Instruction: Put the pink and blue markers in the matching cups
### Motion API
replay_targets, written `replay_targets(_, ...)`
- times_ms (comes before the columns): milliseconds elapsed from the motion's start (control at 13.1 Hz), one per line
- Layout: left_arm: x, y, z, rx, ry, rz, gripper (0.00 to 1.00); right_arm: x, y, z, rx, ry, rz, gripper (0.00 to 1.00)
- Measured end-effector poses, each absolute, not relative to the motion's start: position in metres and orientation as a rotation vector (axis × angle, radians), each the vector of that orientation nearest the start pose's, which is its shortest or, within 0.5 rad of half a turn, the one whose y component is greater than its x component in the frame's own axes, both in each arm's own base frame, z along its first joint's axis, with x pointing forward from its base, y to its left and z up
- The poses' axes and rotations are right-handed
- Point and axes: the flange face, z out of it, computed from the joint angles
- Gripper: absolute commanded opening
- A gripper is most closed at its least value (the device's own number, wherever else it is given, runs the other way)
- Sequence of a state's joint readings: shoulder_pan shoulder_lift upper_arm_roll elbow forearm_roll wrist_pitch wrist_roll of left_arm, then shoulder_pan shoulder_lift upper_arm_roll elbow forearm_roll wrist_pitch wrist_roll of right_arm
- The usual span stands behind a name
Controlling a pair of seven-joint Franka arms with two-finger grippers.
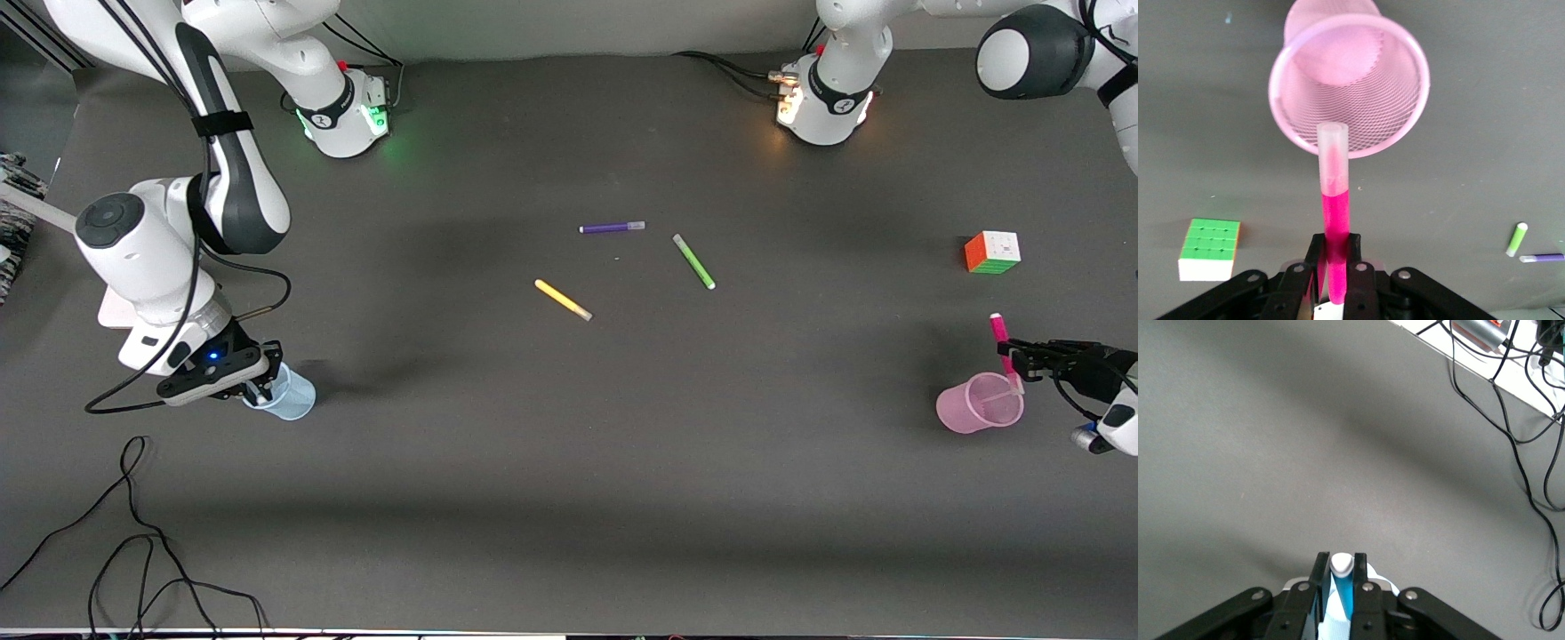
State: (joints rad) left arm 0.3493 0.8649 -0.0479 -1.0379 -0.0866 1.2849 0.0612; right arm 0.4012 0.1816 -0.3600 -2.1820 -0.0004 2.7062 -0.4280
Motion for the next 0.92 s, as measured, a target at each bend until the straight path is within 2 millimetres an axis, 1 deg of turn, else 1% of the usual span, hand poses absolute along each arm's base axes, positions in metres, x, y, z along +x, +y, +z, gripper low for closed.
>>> replay_targets(77,0.663,0.204,0.288,-3.218,-0.401,0.981,0.00,0.581,0.026,0.344,-3.130,-0.780,-0.547,0.00)
replay_targets(230,0.664,0.201,0.281,-3.237,-0.405,0.999,0.00,0.577,0.020,0.342,-3.131,-0.790,-0.543,0.00)
replay_targets(307,0.664,0.200,0.277,-3.246,-0.408,1.005,0.00,0.576,0.017,0.342,-3.133,-0.788,-0.542,0.53)
replay_targets(383,0.665,0.200,0.274,-3.253,-0.412,1.004,0.12,0.576,0.015,0.342,-3.134,-0.787,-0.541,0.99)
replay_targets(460,0.666,0.200,0.272,-3.258,-0.416,0.991,0.29,0.575,0.015,0.342,-3.134,-0.786,-0.538,1.00)
replay_targets(536,0.667,0.201,0.270,-3.261,-0.418,0.980,0.63,0.574,0.015,0.341,-3.134,-0.786,-0.535,1.00)
replay_targets(613,0.667,0.201,0.270,-3.262,-0.419,0.974,0.72,0.574,0.015,0.341,-3.134,-0.787,-0.535,1.00)
replay_targets(690,0.668,0.201,0.270,-3.264,-0.420,0.966,0.98,0.574,0.014,0.341,-3.134,-0.787,-0.535,1.00)
replay_targets(920,0.670,0.201,0.270,-3.269,-0.421,0.947,0.99,0.574,0.015,0.343,-3.133,-0.787,-0.539,1.00)
